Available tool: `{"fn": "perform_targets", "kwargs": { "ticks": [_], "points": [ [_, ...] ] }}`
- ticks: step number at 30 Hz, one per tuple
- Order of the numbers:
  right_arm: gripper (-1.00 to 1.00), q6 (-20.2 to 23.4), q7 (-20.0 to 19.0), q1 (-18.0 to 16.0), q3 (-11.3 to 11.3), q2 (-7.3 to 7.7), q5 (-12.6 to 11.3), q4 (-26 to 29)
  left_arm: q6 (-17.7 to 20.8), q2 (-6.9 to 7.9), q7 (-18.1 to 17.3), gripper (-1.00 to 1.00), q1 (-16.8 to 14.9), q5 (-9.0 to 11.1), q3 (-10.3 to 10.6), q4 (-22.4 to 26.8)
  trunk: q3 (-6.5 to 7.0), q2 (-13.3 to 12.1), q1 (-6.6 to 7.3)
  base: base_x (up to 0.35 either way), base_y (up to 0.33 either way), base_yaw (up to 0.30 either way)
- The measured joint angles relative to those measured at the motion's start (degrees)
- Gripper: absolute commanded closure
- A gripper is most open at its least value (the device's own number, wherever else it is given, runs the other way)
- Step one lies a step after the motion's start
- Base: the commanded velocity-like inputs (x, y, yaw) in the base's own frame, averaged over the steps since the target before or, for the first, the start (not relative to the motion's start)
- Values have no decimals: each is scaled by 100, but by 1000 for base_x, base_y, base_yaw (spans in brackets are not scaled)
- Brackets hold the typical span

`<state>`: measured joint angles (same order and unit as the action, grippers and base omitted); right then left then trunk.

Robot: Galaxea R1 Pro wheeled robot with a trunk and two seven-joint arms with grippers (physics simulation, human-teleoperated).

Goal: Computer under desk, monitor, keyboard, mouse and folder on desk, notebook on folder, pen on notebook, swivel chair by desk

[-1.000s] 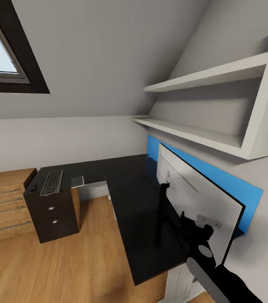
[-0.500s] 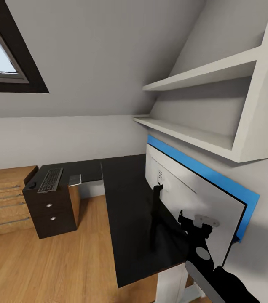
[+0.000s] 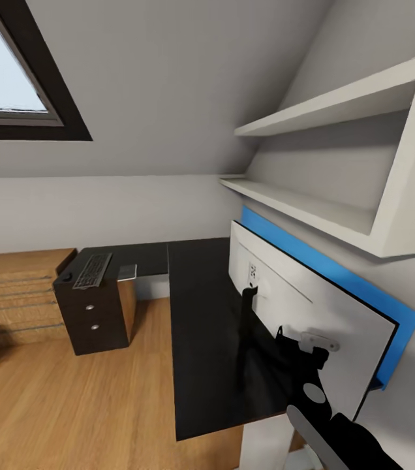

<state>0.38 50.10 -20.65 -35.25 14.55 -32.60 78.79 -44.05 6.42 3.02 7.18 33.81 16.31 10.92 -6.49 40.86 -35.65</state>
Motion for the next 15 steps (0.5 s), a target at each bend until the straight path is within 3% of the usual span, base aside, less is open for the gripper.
{"fn": "perform_targets", "kwargs": {
  "ticks": [15],
  "points": [
    [-100,-3,0,0,-8,-2,-3,4,10,-4,1,-100,1,7,8,0,-26,3,0,1,-9,14]
  ]
}}
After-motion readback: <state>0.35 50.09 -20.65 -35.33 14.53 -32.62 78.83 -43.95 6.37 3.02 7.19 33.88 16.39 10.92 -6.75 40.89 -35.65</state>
